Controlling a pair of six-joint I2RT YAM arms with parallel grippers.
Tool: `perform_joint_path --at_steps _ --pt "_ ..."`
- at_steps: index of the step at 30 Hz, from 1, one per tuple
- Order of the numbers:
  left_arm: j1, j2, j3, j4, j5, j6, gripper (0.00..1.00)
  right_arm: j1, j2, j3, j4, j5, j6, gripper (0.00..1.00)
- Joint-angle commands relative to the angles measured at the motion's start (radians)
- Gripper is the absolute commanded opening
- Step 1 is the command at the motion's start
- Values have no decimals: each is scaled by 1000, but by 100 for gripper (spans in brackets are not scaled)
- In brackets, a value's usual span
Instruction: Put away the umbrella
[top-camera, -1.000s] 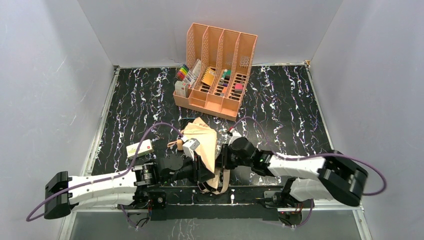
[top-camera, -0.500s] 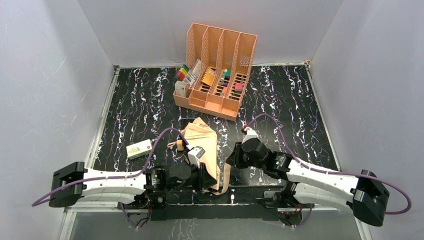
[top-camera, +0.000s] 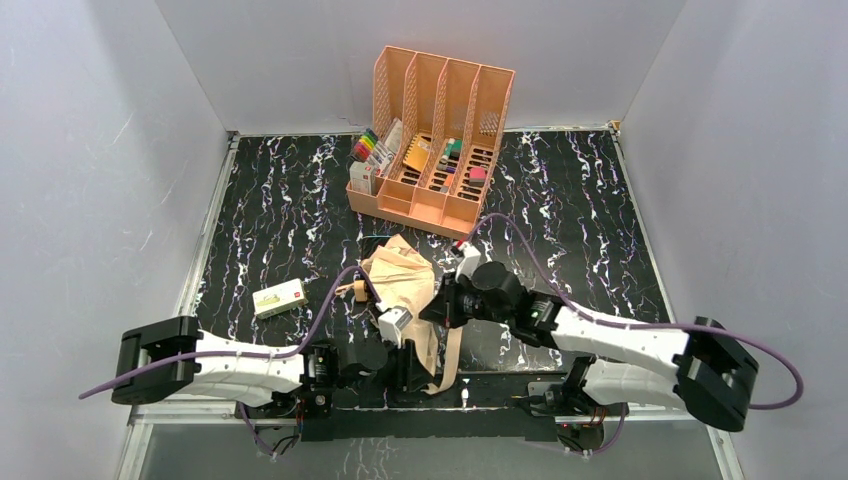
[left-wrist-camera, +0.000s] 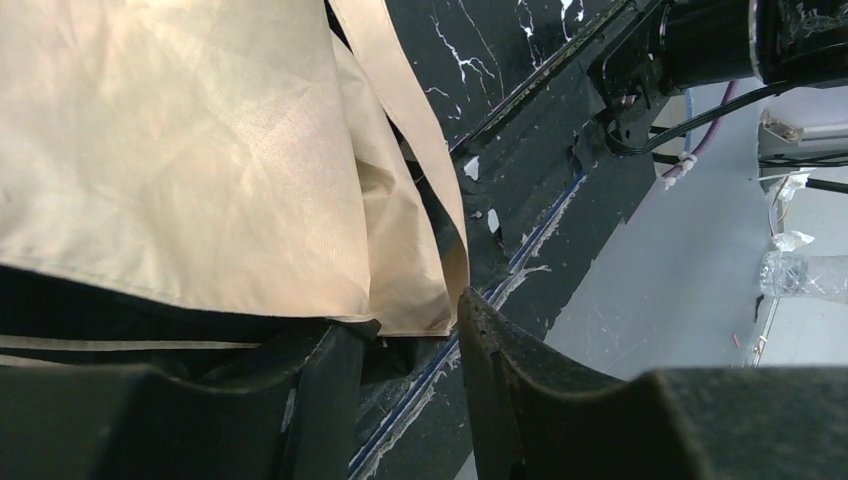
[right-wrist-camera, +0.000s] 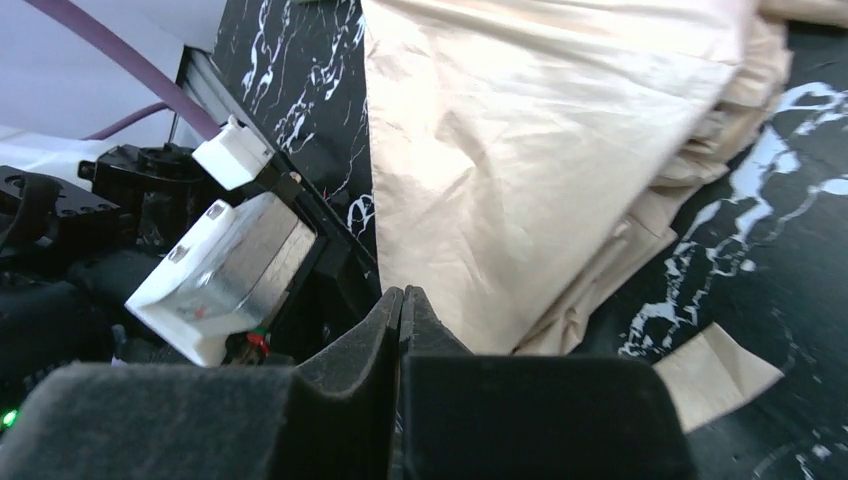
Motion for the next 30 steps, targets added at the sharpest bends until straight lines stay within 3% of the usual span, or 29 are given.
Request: perform_joint_path --at_steps 1,6,11,19,25,30 --pt "-15 39 -12 58 -17 -3 37 2 112 51 193 -101 4 7" --pt "-21 55 -29 84 -15 -12 21 3 250 52 274 -153 33 4" --pt "-22 40 -38 81 -21 -13 22 3 349 9 333 -181 80 2" --pt "-23 -39 -6 -17 -46 12 44 3 467 -64 369 -109 92 0" --pt "-23 -318 125 -399 -256 44 70 3 526 -103 360 -2 111 0" --pt "-13 -513 272 -749 -481 62 83 0 508 -141 304 95 139 0"
